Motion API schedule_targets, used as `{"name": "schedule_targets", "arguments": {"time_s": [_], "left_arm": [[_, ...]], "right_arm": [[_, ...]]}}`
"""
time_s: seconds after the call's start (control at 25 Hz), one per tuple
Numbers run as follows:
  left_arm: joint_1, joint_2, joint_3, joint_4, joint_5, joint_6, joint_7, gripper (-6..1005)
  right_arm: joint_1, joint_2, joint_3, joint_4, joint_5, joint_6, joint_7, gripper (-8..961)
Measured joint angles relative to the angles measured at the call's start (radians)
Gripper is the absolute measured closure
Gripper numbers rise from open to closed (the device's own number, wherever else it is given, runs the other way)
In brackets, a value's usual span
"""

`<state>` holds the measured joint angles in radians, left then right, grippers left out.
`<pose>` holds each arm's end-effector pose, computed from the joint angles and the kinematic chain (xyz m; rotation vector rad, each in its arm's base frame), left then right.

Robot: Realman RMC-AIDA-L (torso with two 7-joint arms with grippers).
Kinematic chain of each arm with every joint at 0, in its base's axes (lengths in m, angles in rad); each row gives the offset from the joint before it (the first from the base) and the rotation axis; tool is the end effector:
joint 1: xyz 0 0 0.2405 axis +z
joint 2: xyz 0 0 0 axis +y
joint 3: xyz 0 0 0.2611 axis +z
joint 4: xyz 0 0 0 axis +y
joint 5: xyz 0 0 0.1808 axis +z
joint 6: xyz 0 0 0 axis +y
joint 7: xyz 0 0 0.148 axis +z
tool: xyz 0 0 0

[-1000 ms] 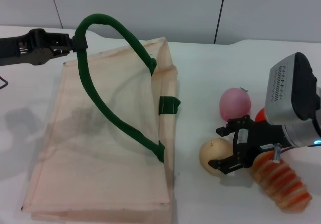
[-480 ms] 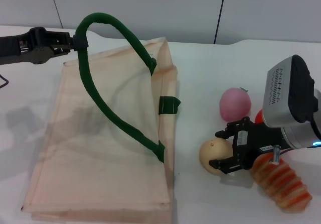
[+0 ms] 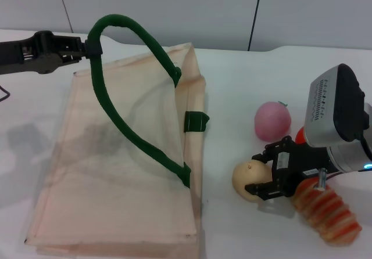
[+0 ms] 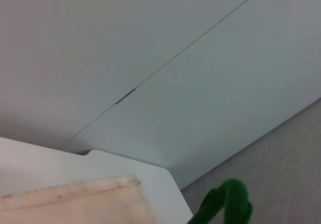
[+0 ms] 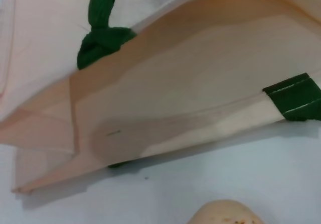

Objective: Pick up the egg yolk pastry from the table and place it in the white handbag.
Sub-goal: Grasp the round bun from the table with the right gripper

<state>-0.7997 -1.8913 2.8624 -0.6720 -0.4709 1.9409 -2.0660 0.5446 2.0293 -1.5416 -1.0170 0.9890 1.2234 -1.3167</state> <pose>-0.2429 0.3430 0.1036 -2.3618 -1.5827 -1.0302 0.2184 0.3190 -0.0578 -2.9654 0.2651 -0.2152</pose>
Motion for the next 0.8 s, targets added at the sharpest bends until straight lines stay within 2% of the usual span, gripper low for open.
{"name": "schedule_targets", "arguments": {"time_s": [0.8], "left_arm": [[-0.004, 0.002, 0.002, 0.004, 0.001, 0.006, -0.002, 784]], "right_arm": [[-0.04, 0.0, 0.011, -0.148, 0.02, 0.042, 0.01, 413]]}}
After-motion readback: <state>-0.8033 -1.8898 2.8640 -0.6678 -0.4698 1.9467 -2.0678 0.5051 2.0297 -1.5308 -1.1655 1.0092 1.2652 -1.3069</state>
